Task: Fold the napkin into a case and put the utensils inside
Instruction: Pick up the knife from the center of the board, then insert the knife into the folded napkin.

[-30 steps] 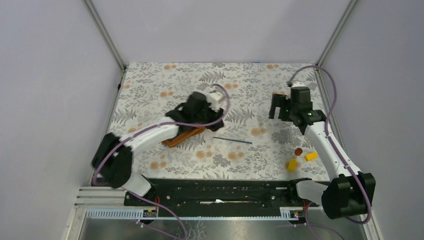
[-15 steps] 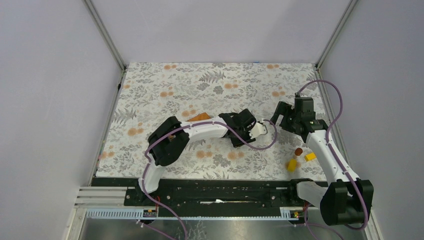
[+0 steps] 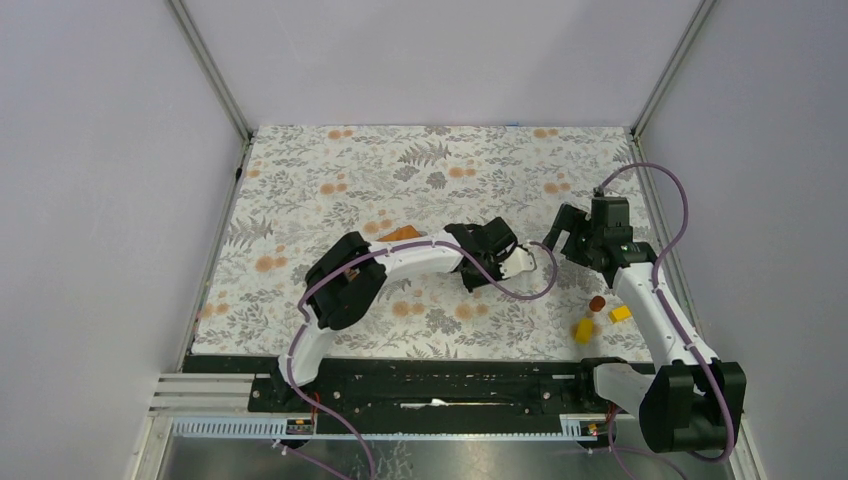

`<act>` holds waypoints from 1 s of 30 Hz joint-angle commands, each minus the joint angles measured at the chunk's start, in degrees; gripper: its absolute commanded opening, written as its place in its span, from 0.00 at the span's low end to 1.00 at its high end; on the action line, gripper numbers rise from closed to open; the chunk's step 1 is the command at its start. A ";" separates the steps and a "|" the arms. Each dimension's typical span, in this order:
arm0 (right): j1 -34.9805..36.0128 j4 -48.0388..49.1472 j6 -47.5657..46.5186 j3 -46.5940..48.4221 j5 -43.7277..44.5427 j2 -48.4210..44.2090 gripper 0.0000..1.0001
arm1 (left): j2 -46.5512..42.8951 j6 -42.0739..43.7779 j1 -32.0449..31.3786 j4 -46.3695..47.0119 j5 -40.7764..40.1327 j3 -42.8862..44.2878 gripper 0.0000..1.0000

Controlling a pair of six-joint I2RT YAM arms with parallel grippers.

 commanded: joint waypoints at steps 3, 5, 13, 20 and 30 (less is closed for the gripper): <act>-0.30 1.54 0.44 0.02 1.15 -0.32 1.00 | -1.65 -1.05 0.12 -3.13 3.59 0.17 0.24; -0.50 1.54 0.43 0.15 1.12 -0.06 1.00 | -4.65 -1.69 0.60 -2.93 6.12 -0.12 0.29; -0.82 1.58 0.24 -0.09 0.70 1.05 1.00 | -9.24 -1.80 5.44 0.37 9.53 -1.68 0.40; -0.89 1.71 0.18 -0.23 0.20 0.73 1.00 | -2.92 1.13 5.93 -1.42 6.61 3.62 0.40; -0.92 1.63 0.29 -0.42 -0.18 0.08 1.00 | 1.68 1.50 4.29 -0.47 2.35 5.54 0.38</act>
